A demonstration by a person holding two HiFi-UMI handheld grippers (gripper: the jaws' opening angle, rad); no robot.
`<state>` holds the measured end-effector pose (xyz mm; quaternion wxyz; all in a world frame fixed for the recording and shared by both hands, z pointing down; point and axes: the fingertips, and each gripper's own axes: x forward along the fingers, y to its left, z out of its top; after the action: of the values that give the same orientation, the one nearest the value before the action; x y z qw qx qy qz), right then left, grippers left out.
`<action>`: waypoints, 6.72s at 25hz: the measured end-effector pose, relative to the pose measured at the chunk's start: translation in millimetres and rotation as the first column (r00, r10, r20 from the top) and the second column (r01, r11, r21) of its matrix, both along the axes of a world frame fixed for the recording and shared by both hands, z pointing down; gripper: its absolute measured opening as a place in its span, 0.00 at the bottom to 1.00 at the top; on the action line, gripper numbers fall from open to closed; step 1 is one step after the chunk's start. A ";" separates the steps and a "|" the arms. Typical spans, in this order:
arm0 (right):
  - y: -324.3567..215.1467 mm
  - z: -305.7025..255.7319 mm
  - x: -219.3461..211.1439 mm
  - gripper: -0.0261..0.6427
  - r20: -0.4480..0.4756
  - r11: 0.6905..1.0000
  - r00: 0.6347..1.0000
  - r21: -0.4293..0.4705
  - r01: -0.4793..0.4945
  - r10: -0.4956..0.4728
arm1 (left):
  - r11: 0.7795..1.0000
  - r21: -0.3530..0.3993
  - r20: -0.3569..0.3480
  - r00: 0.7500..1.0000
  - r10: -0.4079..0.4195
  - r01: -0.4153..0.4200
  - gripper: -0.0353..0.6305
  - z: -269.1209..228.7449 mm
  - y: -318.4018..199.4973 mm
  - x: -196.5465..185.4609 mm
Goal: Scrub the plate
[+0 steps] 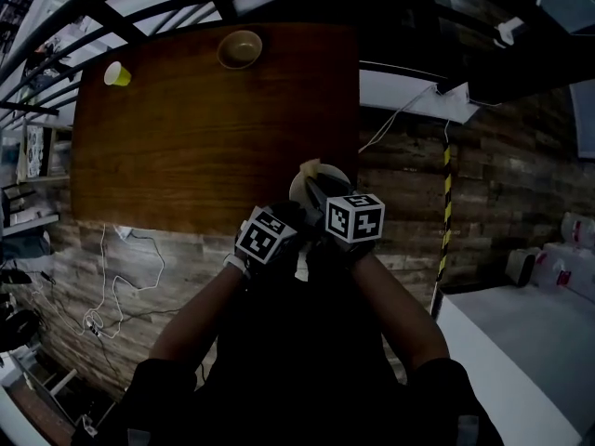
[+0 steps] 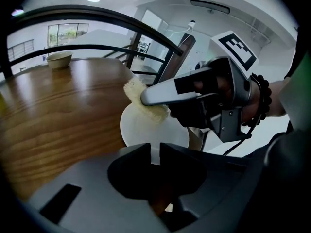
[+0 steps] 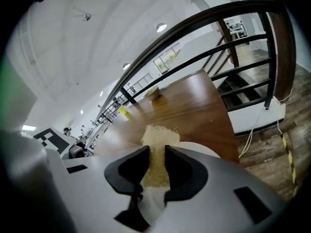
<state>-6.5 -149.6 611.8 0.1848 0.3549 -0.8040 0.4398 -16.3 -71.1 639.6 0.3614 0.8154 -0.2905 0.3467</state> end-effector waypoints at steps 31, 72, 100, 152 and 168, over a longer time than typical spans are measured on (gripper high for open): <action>32.4 -7.7 -29.0 0.20 0.018 0.996 0.996 0.000 0.084 -0.084 | 0.970 -0.004 -0.079 0.967 -0.242 0.243 0.16 -18.5 14.1 -44.9; 59.4 -15.5 -28.9 0.20 0.015 0.998 0.998 -0.001 0.069 -0.069 | 0.942 -0.022 -0.089 0.938 -0.335 0.334 0.16 -22.9 30.1 -74.6; 54.5 -26.7 84.2 0.20 0.017 0.977 0.978 0.015 -0.210 0.210 | 0.992 -0.011 -0.090 0.988 -0.128 0.128 0.16 -24.1 15.6 8.9; 83.4 -7.1 -8.8 0.20 0.012 0.999 0.999 -0.027 0.037 -0.036 | 0.967 -0.039 -0.090 0.962 -0.256 0.253 0.16 -16.6 35.8 -49.6; 91.3 -4.5 45.9 0.20 -0.006 0.998 0.998 -0.013 -0.061 0.061 | 0.991 -0.031 -0.098 0.986 -0.135 0.132 0.16 -16.2 16.1 0.1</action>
<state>39.3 -58.2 607.3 0.1760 0.3793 -0.7895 0.4493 -16.2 -55.1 623.4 0.4079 0.8058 -0.3217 0.2840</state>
